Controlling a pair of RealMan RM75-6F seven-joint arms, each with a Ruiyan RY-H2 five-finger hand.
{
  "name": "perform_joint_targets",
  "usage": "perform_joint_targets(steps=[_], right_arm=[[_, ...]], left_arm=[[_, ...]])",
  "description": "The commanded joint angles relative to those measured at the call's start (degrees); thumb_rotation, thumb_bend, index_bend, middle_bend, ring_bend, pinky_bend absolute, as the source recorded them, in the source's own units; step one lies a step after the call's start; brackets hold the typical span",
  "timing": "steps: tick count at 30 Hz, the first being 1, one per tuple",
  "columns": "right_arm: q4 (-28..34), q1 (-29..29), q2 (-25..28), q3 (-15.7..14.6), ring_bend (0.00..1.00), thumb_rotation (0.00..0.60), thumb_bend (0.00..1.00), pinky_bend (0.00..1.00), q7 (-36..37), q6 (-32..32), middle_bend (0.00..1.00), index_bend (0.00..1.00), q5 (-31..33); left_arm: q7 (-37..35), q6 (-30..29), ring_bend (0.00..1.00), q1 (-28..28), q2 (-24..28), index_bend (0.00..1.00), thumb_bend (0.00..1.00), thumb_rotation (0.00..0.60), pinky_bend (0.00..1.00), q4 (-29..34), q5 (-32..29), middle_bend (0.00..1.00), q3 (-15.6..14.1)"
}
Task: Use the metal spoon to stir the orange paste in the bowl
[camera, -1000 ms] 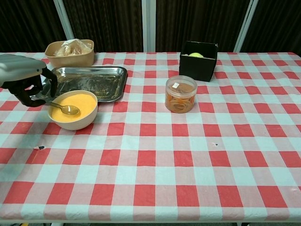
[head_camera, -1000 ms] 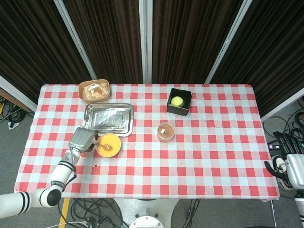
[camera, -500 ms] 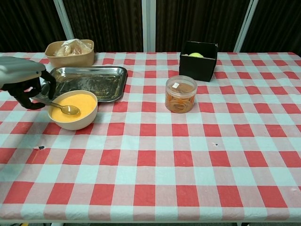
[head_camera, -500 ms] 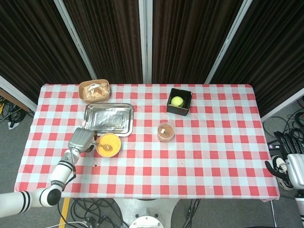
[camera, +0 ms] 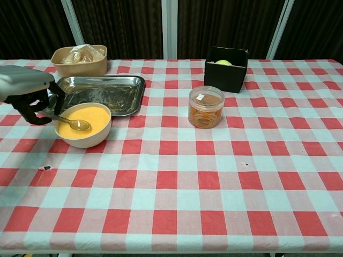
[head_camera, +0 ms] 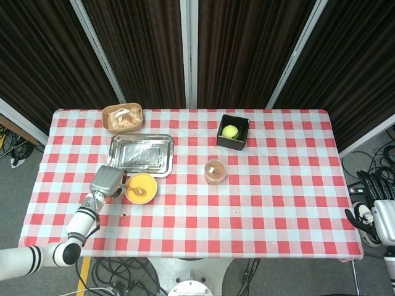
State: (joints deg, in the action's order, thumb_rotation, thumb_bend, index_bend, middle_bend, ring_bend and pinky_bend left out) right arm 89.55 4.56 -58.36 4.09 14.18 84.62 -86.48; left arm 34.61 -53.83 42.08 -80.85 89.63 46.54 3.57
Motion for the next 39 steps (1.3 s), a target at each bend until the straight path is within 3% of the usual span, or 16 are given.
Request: perform_joint_targets(steps=[1, 13, 18, 28, 39], right_arm=[[0.0, 0.0, 0.0, 0.0, 0.00, 0.600, 0.24, 0.00, 0.0, 0.0, 0.07, 0.00, 0.0], [0.3, -0.1, 0.0, 0.0, 0.00, 0.600, 0.24, 0.00, -0.3, 0.1, 0.07, 0.00, 0.0], [0.5, -0.1, 0.1, 0.0, 0.00, 0.600, 0.24, 0.00, -0.5, 0.3, 0.07, 0.00, -0.2], [0.5, -0.4, 0.2, -0.2, 0.00, 0.600, 0.24, 0.00, -0.3, 0.6, 0.07, 0.00, -0.5], [0.3, -0.5, 0.2, -0.2, 0.00, 0.600, 0.24, 0.00, -0.1, 0.6, 0.07, 0.00, -0.4]], left_arm=[[-0.1, 0.0, 0.93, 0.1, 0.0, 0.57, 0.37, 0.600, 0.98, -0.1, -0.1, 0.94, -0.1], [-0.6, -0.6, 0.93, 0.3, -0.1, 0.63, 0.39, 0.600, 0.98, -0.7, 0.7, 0.95, -0.3], [2.9, -4.9, 0.93, 0.4, 0.8, 0.64, 0.40, 0.600, 0.98, 0.8, 3.3, 0.95, -0.7], [20.4, -12.3, 0.93, 3.1, -2.2, 0.64, 0.42, 0.600, 0.98, -0.4, 8.2, 0.95, -2.5], [37.9, -17.0, 0.93, 5.8, -5.9, 0.64, 0.46, 0.600, 0.98, 0.4, 0.6, 0.95, -1.0]])
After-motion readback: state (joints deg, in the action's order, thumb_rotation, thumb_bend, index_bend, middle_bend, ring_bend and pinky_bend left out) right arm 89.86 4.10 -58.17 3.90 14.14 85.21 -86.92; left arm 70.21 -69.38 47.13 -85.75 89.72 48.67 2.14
